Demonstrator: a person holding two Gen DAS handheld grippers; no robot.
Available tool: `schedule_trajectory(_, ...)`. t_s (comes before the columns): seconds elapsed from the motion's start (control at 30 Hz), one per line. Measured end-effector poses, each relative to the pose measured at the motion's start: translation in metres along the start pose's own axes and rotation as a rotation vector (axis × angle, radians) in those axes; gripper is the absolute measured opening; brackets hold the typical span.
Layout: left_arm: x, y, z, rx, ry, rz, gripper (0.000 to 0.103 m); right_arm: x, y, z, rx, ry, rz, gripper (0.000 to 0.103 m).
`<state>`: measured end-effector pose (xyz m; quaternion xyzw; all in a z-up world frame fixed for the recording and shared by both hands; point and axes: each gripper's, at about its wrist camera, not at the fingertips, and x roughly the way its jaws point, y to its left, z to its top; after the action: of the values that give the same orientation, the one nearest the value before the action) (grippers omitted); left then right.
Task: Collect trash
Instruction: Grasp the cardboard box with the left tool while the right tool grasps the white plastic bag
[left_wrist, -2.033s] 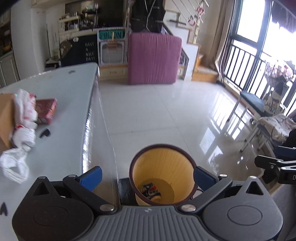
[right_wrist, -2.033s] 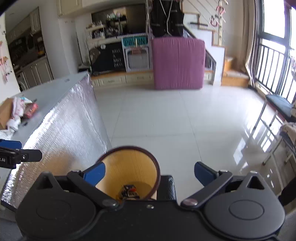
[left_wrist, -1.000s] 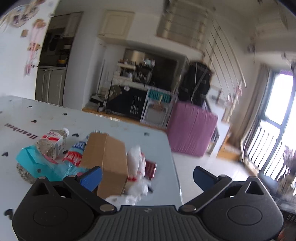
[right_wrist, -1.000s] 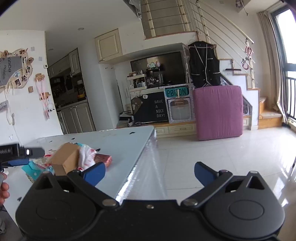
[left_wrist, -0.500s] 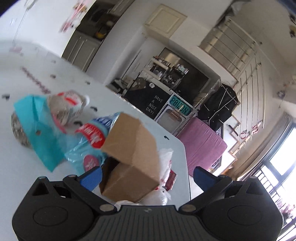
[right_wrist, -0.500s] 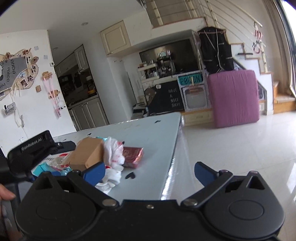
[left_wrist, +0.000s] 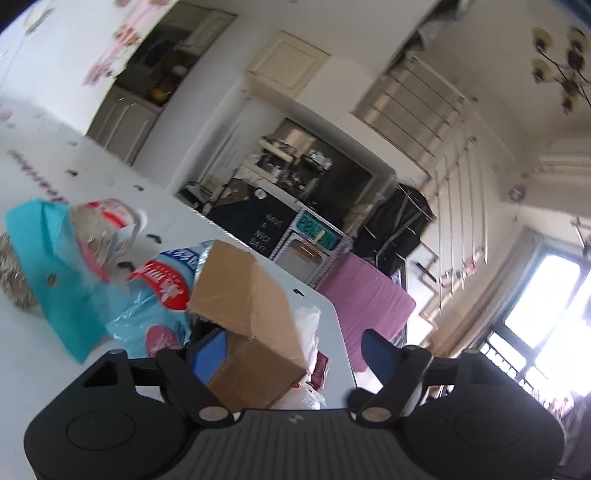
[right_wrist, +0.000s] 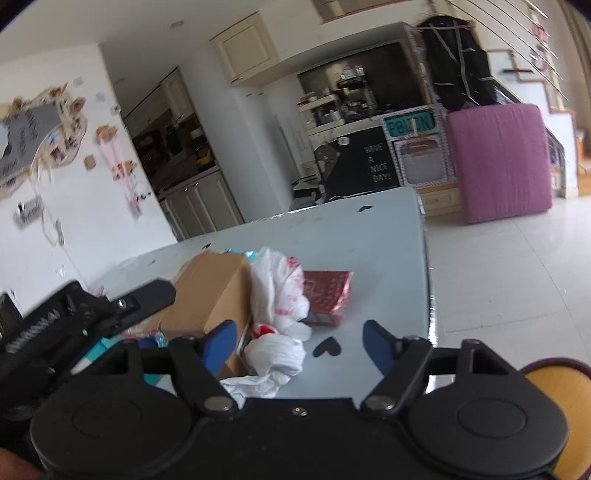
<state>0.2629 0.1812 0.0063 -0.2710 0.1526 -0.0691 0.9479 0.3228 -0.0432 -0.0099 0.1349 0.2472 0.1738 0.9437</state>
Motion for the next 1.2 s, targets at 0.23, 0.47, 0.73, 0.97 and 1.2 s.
schedule_trajectory(0.23, 0.02, -0.004, 0.001, 0.044, 0.053, 0.039, 0.078, 0.022, 0.014, -0.011, -0.119, 0.012, -0.065, 0.07)
schedule_trajectory(0.47, 0.04, -0.012, -0.005, 0.14, 0.119, 0.119, 0.075, 0.032, 0.01, -0.015, -0.07, 0.051, -0.039, 0.07)
schedule_trajectory(0.73, 0.048, -0.005, -0.005, 0.132, 0.118, 0.14, 0.064, 0.053, 0.007, -0.014, 0.003, 0.111, 0.001, 0.068)
schedule_trajectory(0.97, 0.042, 0.003, -0.003, 0.125, 0.101, 0.149, 0.062, 0.058, 0.012, -0.016, -0.031, 0.163, 0.053, 0.048)
schedule_trajectory(1.2, 0.038, 0.003, -0.002, 0.121, 0.087, 0.179, 0.063, 0.03, 0.009, -0.016, -0.137, 0.197, 0.095, 0.047)
